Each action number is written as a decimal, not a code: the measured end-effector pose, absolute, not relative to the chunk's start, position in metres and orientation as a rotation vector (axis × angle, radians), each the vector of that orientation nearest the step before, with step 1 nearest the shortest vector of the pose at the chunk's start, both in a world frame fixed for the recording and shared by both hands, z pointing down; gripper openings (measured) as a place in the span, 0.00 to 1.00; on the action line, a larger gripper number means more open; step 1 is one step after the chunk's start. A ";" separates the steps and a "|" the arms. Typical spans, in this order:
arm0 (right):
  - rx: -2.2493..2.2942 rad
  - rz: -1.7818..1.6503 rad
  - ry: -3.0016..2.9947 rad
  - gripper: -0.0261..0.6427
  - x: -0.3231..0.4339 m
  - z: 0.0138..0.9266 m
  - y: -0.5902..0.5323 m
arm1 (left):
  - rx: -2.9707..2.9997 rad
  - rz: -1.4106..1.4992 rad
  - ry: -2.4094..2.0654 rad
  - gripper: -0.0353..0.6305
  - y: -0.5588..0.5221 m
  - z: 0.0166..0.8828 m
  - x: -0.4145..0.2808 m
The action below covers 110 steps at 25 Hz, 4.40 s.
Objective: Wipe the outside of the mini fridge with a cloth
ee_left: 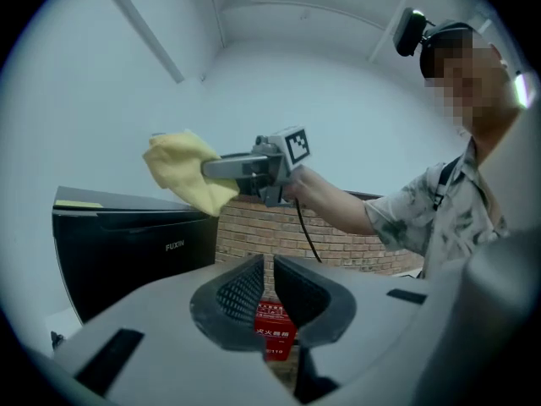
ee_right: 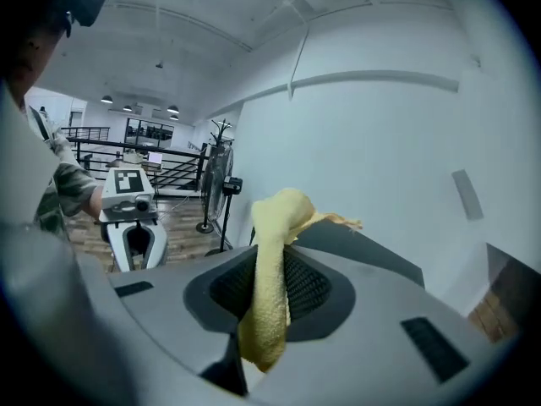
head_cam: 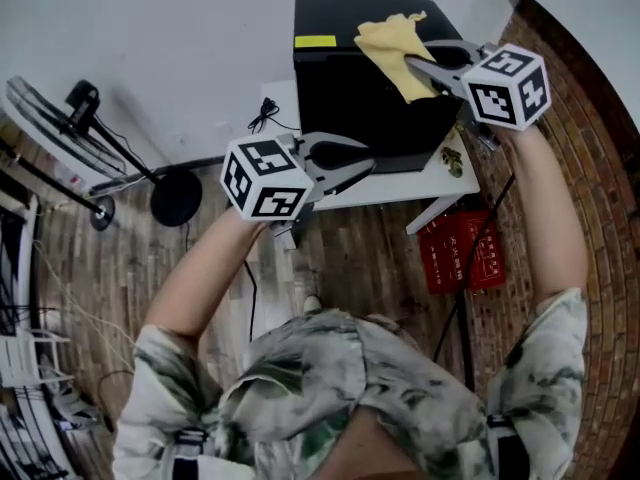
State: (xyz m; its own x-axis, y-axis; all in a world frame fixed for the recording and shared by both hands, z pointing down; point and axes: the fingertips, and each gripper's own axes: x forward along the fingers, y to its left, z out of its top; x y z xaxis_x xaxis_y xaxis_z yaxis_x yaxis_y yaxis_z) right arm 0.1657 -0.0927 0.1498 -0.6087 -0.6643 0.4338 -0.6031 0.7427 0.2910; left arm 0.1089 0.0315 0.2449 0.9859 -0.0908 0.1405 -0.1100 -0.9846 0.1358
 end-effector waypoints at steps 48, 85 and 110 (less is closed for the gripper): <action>0.941 -0.224 -2.058 0.17 0.275 0.158 -0.338 | 2.982 0.175 -0.099 0.10 -0.083 0.236 0.228; 0.941 -0.208 -1.822 0.17 0.311 0.198 -0.429 | 2.967 0.188 -0.128 0.10 -0.101 0.246 0.245; 1.278 -0.178 -1.929 0.17 0.399 0.145 -0.370 | 3.032 0.183 -0.047 0.10 -0.066 0.252 0.229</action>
State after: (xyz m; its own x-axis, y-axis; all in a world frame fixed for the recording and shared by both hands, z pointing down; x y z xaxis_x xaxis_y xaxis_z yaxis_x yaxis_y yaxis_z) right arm 0.3987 -0.3700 0.1454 -0.1714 -0.8259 0.5372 -0.7135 0.4800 0.5104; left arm 0.2290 -0.0657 0.2516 0.9922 -0.0248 0.1218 -0.0372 -0.9942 0.1010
